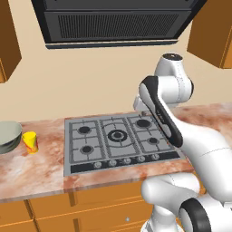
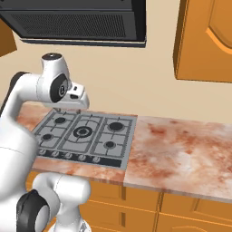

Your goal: Pick the cup and bowl from the counter and place them on the counter next to the sink.

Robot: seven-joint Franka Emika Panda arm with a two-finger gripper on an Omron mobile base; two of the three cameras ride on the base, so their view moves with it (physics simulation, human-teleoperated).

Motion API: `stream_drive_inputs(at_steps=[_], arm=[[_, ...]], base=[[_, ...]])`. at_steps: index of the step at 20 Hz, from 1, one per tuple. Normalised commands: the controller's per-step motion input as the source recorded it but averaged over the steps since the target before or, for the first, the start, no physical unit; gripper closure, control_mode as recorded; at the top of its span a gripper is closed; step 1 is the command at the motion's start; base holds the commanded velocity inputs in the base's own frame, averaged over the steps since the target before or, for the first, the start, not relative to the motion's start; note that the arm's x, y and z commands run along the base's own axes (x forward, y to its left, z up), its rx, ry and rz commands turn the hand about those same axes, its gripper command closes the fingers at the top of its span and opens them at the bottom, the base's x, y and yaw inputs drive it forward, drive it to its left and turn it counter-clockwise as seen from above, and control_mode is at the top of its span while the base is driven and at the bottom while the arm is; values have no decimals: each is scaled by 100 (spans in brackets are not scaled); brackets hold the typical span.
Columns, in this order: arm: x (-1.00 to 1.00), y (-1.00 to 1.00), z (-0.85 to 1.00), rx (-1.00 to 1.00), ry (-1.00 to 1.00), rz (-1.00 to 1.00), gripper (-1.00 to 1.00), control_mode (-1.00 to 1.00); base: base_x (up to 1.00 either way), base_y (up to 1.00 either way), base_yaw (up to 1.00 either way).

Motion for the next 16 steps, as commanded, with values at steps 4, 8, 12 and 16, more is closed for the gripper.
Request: stream_drive_inputs(at_steps=[4, 8, 12, 16], arm=[[0, 82, -5, 1, 0, 0, -100, -100], [0, 78, 0, 4, -1, 0, -100, -100], [0, 73, 0, 12, -4, 0, -100, -100], [0, 72, 0, 15, -2, 0, -100, -100]], base=[[0, 0, 0], [0, 0, 0], [0, 0, 0], [0, 0, 0]])
